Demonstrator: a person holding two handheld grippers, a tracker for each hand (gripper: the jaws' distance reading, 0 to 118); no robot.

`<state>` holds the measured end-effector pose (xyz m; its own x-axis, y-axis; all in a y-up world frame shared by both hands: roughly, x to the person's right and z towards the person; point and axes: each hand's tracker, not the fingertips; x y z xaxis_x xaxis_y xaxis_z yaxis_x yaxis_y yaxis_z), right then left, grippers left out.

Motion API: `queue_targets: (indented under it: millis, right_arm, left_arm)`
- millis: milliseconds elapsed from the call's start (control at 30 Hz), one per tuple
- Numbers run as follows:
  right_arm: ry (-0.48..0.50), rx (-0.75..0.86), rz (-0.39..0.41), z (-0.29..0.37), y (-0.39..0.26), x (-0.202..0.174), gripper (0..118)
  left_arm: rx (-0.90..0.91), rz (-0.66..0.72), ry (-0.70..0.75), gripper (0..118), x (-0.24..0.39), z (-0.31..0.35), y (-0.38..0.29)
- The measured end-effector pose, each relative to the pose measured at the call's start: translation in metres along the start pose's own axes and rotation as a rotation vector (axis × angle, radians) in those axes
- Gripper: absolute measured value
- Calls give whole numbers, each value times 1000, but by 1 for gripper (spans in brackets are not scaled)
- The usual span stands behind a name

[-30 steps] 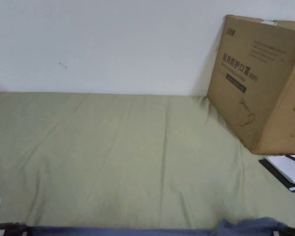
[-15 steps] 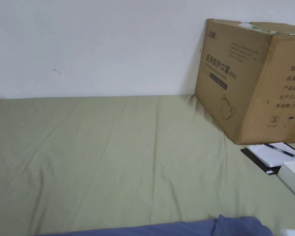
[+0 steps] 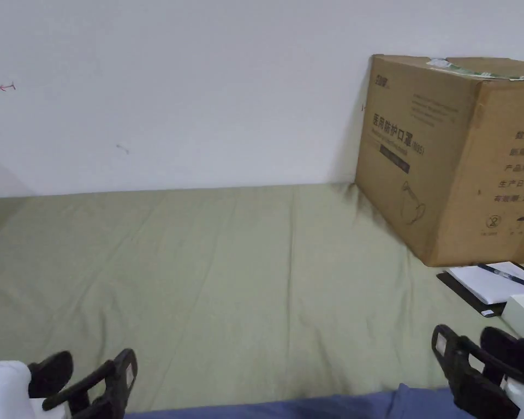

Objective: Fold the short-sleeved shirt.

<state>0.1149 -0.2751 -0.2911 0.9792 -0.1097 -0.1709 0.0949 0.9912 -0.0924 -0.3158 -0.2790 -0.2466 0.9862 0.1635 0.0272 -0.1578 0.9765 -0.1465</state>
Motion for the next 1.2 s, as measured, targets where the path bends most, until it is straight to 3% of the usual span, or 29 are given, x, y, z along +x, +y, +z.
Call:
queue_targets:
  millis: [33,100,167,367,467,533,600,633,667,700,733,800,967,1100,1167,1200]
  right_arm:
    - [-36,54,55,0,-1,-14,0]
    - [-83,145,105,0,-4,-37,0]
    - [-34,126,73,0,-1,-46,0]
    - [-20,54,52,-6,1,-42,0]
    - [9,14,57,-5,8,-36,0]
    - [27,-22,64,-5,10,-36,0]
    - [44,-63,66,-7,8,-38,0]
    - [51,-84,69,-9,7,-40,0]
    - [57,-103,75,-11,4,-44,0]
    - [71,-121,82,-13,2,-47,0]
    - [86,-140,92,-15,0,-52,0]
    - [113,-171,124,-21,-4,-63,0]
    - [172,-243,146,-38,-11,-86,0]
    - [190,-300,126,-54,-14,-98,0]
    - [186,-320,121,-62,-17,-102,0]
    - [184,-327,121,-65,-17,-104,0]
  left_arm:
    - [51,-78,50,0,12,4,2]
    - [144,-176,162,0,32,9,2]
    - [192,-124,87,0,35,16,4]
    - [164,-119,140,0,20,18,24]
    - [-152,62,12,0,-35,-7,39]
    - [-500,323,-145,0,-90,-41,30]
    - [-740,673,-294,0,-145,-64,-13]
    - [-756,764,-358,6,-160,-70,-31]
    - [-752,802,-372,28,-174,-74,-50]
    - [-778,795,-335,67,-188,-80,-66]
    - [-795,800,-312,113,-198,-85,-79]
    - [-776,812,-304,117,-217,-86,-102]
    - [-808,998,-335,118,-266,-116,-154]
    - [-681,1211,-646,118,-259,-142,-187]
    - [-718,1351,-758,118,-239,-156,-202]
    - [-742,1351,-774,118,-229,-162,-207]
